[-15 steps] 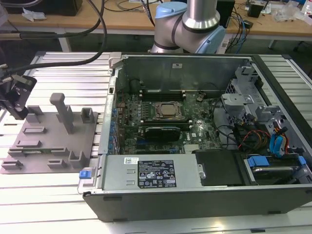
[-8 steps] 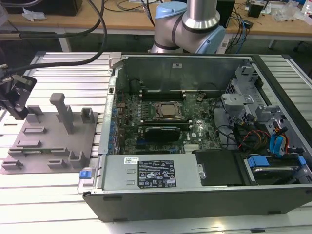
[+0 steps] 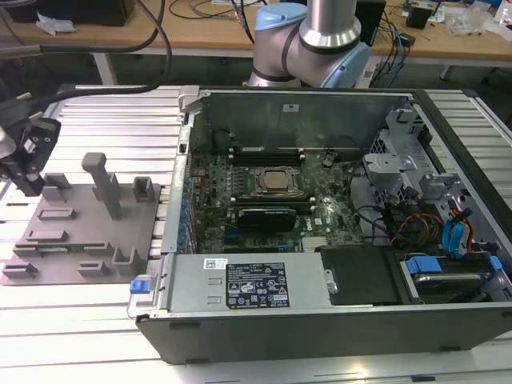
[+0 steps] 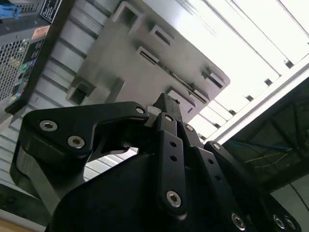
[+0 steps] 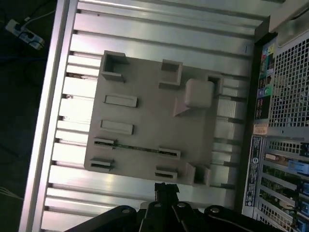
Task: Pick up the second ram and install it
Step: 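Pick up the second ram and move it above second insertion slot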
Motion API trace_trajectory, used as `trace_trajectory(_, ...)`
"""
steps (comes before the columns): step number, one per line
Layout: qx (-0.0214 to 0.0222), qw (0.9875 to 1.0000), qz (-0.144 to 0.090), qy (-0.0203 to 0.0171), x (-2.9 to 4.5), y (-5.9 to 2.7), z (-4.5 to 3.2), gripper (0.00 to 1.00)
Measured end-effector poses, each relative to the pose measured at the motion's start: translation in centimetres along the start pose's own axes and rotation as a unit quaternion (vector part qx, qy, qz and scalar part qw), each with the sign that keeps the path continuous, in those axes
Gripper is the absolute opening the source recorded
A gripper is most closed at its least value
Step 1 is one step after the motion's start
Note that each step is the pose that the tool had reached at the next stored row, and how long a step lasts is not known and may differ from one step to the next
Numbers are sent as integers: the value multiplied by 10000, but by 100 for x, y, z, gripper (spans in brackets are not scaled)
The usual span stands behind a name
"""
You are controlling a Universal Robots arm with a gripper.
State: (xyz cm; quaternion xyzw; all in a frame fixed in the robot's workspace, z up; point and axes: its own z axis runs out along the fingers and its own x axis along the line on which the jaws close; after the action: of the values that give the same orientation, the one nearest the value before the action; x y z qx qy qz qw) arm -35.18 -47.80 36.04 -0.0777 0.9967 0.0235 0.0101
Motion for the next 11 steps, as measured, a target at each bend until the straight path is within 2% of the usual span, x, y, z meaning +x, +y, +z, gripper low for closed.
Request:
trace_trajectory(4, -8, 9995, -330, 15, 0, 0, 0, 8)
trace_trajectory(8, -15, 9979, -642, 29, 0, 0, 0, 8)
trace_trajectory(9, -18, 9971, -754, 34, 0, 0, 0, 8)
trace_trajectory(11, -24, 9947, -1031, 47, 0, 0, 0, 8)
